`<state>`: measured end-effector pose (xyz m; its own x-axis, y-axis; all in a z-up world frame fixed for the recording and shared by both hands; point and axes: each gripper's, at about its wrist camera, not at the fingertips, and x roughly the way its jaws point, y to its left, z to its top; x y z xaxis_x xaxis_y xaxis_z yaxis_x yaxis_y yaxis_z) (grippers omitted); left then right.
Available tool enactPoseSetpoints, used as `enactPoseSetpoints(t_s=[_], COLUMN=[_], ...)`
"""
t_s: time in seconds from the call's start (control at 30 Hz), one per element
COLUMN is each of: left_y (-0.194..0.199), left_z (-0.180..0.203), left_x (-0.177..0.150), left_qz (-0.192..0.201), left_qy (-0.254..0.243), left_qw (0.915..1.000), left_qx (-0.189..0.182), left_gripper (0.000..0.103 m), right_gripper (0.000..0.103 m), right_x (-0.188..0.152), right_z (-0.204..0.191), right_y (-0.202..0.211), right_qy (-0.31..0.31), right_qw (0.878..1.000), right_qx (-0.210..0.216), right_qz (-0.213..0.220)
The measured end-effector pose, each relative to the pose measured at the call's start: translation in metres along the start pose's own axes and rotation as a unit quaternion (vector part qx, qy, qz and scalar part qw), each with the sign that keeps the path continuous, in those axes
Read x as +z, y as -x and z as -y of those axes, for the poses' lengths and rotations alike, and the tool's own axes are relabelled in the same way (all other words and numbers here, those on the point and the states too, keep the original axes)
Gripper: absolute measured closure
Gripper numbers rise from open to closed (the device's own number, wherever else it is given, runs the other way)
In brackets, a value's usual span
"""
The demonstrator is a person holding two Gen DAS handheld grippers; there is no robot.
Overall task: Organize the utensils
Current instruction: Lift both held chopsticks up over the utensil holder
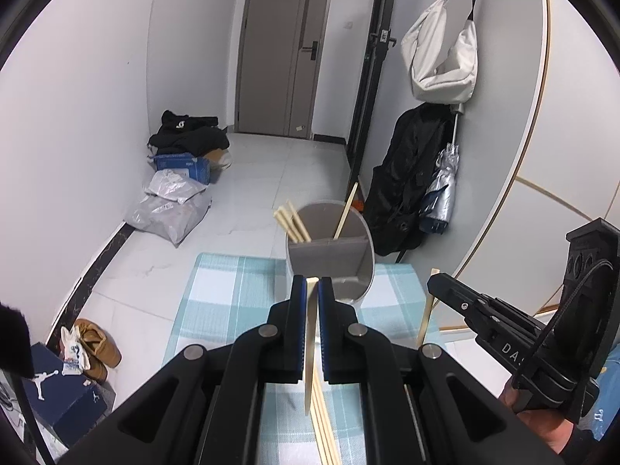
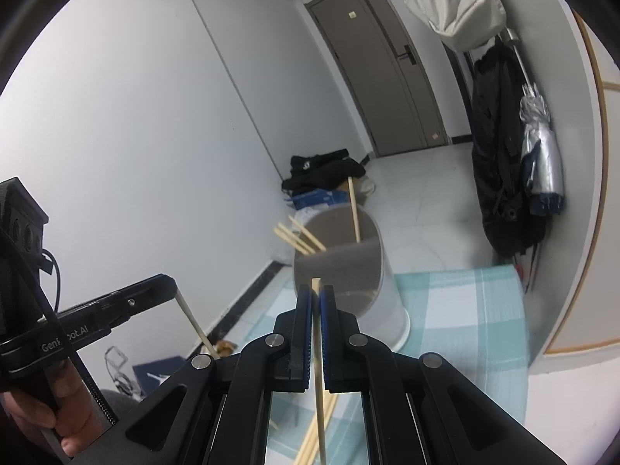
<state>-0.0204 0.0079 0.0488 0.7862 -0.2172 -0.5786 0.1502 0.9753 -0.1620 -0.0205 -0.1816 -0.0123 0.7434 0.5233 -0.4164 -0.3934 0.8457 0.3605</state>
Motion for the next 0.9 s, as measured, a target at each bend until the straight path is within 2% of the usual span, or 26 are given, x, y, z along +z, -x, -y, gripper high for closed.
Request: enactPoseSetpoints(t_s=[0.43, 0.6, 0.9], left_y=[-0.003, -0.008, -0.032], left_z=[0.007, 0.003, -0.011], left_x=[0.058, 0.086, 0.131], left_qz=[0.024, 0.038, 0.078], left_qy=[0.002, 0.019, 0.057], left_qw=[0.9993, 0.9979, 0.9940], left_qx=[-0.030, -0.048, -0.052], left_gripper=[0.100, 0.100, 0.100], right_gripper=[0.100, 0.100, 0.100], right_x=[0.062, 0.096, 0.153], right_z=[-0.005, -0.002, 0.002], right_y=[0.000, -0.009, -0.039], right_qy=[-0.001, 0.005, 0.025], right_qw=[0.999, 0.999, 0.996], right_qx=[0.017, 0.019, 0.021], right_qz=[0.035, 0.051, 0.086])
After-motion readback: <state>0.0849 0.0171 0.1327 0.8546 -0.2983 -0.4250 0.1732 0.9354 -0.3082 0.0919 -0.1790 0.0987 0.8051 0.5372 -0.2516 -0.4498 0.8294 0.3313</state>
